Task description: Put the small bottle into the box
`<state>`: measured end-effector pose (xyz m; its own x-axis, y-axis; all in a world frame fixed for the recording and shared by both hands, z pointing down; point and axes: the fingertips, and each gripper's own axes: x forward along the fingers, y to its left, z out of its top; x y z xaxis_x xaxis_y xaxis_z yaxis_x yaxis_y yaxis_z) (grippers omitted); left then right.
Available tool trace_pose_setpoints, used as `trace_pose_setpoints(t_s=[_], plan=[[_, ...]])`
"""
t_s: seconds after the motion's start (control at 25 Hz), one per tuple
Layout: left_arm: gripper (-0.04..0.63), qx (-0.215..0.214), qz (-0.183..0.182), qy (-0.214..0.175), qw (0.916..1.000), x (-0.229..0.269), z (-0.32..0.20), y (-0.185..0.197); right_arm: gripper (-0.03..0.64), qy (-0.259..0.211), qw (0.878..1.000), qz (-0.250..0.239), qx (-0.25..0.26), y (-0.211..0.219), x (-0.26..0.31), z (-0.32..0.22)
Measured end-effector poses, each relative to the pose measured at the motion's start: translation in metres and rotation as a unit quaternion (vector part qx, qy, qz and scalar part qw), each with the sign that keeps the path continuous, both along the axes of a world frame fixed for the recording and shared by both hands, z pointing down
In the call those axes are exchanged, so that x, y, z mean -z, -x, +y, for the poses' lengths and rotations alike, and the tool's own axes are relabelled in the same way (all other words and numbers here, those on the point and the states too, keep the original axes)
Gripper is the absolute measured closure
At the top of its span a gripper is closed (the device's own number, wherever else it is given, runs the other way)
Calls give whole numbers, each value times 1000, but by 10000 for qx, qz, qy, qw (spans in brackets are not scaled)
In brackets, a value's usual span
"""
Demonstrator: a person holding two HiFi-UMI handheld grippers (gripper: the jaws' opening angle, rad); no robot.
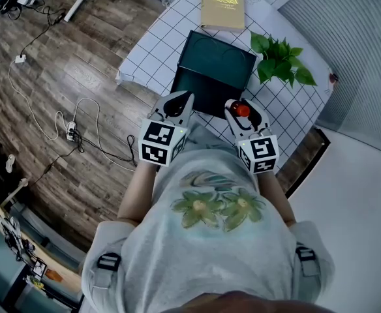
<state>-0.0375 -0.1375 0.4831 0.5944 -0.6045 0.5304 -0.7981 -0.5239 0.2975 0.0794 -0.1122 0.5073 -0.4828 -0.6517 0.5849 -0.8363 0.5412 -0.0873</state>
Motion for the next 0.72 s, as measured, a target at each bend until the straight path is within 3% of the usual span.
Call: trace_pose_setpoints(t_s=[0.72], plan=[[588,57,-55,58,10000,-4,4,0,399,55,9999,72,115,-1,-15,0]])
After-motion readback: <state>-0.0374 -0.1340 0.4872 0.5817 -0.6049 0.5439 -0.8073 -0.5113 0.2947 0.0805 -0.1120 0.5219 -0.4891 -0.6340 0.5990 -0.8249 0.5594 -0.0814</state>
